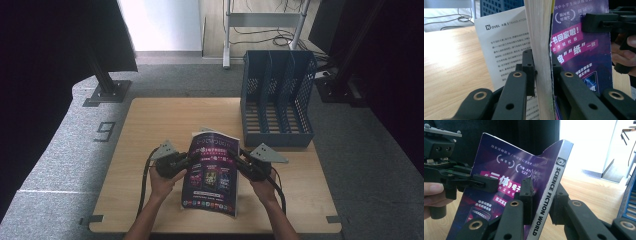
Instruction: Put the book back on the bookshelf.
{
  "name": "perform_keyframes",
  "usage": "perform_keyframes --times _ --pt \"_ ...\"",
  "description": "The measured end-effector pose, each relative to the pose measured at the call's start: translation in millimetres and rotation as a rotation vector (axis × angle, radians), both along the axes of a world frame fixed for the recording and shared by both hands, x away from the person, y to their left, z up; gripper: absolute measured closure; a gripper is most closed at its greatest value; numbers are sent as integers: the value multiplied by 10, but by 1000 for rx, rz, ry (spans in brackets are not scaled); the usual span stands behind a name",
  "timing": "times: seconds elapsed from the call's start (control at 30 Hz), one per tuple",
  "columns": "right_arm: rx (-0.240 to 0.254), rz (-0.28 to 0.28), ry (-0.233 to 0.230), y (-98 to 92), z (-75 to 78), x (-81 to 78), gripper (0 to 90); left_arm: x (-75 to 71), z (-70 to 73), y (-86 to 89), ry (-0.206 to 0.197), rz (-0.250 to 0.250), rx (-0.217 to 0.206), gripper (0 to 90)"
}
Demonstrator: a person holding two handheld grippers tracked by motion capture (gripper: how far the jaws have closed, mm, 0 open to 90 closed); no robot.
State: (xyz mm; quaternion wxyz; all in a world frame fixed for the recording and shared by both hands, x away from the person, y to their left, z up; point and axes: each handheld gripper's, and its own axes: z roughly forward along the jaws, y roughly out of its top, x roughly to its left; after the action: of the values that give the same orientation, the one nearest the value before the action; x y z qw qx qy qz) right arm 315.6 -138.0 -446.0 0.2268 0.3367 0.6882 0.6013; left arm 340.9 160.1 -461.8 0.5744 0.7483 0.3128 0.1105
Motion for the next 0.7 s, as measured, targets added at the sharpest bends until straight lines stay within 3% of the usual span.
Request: perform_keyframes --times 0.7 --pt "1 0 -14 12 93 59 764 47 138 -24 -38 28 31 828"
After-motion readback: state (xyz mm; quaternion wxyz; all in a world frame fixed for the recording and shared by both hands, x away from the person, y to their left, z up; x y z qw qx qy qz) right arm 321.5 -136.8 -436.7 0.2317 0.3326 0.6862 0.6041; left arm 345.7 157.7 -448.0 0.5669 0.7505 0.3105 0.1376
